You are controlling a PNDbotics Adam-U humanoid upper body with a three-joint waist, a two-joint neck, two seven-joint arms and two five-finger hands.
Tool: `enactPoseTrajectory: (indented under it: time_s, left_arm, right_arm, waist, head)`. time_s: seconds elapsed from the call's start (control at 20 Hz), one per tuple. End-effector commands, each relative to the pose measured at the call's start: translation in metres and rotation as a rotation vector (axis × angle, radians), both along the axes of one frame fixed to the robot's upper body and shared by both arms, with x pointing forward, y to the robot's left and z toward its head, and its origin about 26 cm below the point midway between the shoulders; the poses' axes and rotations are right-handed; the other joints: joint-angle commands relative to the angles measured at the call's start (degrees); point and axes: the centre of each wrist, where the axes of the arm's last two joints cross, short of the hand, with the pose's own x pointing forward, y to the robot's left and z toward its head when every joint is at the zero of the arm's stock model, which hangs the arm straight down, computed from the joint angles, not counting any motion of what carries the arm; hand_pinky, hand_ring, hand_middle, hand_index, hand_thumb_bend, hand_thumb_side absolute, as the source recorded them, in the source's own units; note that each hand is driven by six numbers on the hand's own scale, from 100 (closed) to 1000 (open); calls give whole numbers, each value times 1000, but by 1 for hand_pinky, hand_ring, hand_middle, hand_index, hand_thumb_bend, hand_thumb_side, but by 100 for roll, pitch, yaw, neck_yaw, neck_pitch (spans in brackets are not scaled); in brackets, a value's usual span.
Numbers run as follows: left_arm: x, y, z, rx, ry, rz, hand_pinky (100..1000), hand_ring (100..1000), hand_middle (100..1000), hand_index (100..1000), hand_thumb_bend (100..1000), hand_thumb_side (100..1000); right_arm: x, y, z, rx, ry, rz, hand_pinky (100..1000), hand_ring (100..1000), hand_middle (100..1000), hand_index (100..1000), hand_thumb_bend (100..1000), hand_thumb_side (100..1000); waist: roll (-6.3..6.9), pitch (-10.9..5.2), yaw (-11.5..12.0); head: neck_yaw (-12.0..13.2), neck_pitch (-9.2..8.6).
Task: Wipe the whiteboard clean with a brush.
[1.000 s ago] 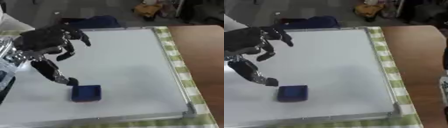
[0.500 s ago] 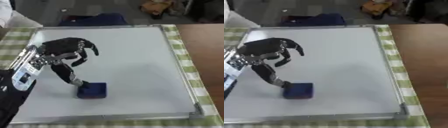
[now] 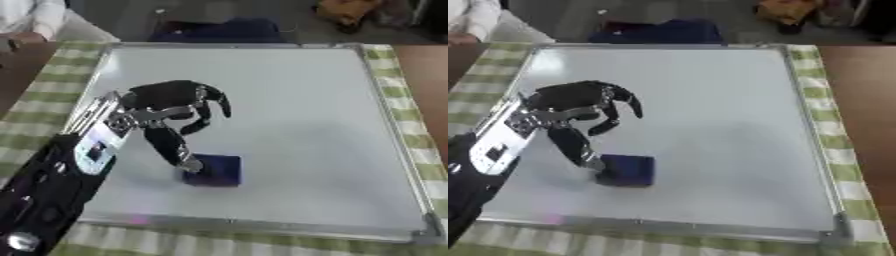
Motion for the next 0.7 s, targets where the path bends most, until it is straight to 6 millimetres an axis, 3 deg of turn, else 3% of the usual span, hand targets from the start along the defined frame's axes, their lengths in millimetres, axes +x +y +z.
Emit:
enactPoseTrajectory:
  time_s: [0.05,0.7]
  left_arm:
    - [-4,-5,8,154,-48,-138,864,824,701,151,654,654]
    - [-1,-8,-33,211,-45,-72,879,836,665,158,654,627]
  right_arm:
    - [-3,-1,8,-23,-16,-6,674,599,533,581,100,1000]
    - [-3,-2,7,-18,-4,-9,674,597,528,577,100,1000]
  waist:
    - [-4,-155,16]
    - [23,-172,32]
  head:
    - [39,45]
    - [9,26]
